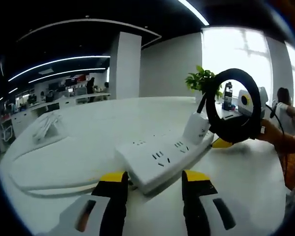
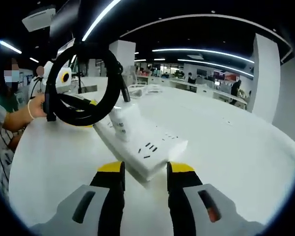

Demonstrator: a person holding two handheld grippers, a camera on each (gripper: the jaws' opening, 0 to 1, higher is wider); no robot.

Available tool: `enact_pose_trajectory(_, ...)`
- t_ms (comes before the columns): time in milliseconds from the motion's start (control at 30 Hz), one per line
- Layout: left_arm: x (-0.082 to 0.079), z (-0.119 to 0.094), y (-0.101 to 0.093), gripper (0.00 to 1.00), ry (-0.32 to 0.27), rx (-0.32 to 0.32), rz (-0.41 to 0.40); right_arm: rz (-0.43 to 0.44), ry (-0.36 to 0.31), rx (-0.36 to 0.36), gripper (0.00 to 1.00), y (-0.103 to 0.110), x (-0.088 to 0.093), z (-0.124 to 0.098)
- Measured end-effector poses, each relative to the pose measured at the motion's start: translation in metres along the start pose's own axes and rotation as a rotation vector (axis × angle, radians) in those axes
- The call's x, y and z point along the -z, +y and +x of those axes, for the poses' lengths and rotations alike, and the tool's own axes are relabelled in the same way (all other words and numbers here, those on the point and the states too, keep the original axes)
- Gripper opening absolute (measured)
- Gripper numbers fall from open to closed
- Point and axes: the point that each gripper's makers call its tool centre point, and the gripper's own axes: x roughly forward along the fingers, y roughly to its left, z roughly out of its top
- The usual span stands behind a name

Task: Straighten the power strip on the desk, plug the charger into it

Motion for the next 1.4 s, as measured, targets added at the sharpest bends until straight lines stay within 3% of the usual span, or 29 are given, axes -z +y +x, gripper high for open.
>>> enact_pose_trajectory(333,0.0,0.004,0.005,0.39,0.013,-0.042,0.049,0.004,0.0,0.014,0.28,-0.004,0.0,0.0)
enact_pose_trajectory(700,-0.002,0.006,0.007,0.4,0.041,-0.037,0.064,0.013,0.018,-0.008,0.29,-0.006,-0.001,0.004)
enact_pose_trajectory(1400,-0.018,0.04,0.034,0.4,0.062,-0.066,0.063,0.026,0.027,0.017,0.29,-0.041,-0.009,0.037)
